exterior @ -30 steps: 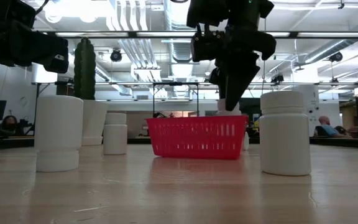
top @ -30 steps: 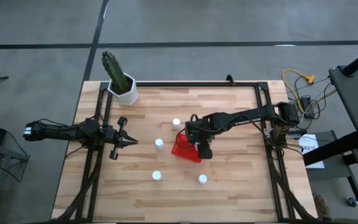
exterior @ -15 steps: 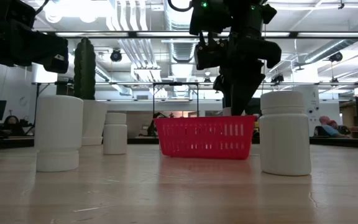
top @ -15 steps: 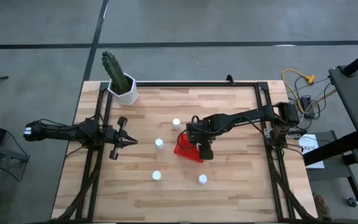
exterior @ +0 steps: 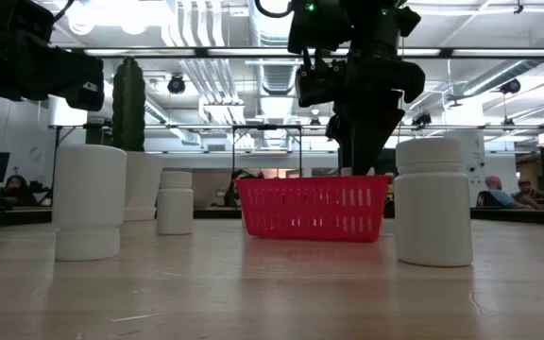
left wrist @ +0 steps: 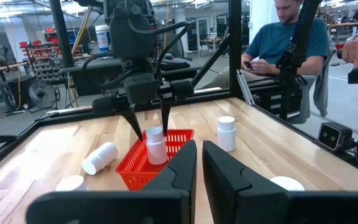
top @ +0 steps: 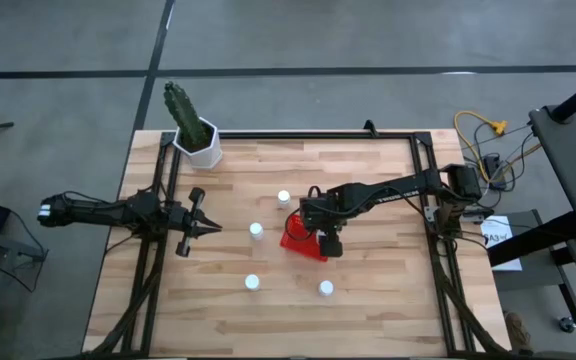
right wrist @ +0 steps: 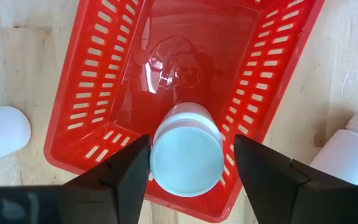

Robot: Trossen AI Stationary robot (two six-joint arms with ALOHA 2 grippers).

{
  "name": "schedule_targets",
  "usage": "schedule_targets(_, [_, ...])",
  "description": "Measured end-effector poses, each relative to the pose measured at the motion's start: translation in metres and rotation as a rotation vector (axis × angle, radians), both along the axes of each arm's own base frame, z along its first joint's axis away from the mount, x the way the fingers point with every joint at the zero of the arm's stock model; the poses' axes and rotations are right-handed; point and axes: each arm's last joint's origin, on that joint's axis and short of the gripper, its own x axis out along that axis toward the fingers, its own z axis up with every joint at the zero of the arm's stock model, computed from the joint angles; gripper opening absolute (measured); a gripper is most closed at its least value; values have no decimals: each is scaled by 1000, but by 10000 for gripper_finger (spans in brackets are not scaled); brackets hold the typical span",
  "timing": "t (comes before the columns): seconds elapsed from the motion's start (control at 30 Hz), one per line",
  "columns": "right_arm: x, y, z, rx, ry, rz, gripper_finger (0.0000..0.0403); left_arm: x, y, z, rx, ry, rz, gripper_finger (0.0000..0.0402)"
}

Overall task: Pick and place pill bottles into a basket
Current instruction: Put the white pill bottle into the red bin

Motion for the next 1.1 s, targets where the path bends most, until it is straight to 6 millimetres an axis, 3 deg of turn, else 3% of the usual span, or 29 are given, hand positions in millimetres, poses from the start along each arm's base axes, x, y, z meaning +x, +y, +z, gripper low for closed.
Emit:
schedule_targets(0.5, [0,0,6,0,-22,1,209,0,0,0,0,0,0,10])
schedule_targets(1.1, [10,-6,44,-44,-75,9,209,0,0,0,0,0,0,10])
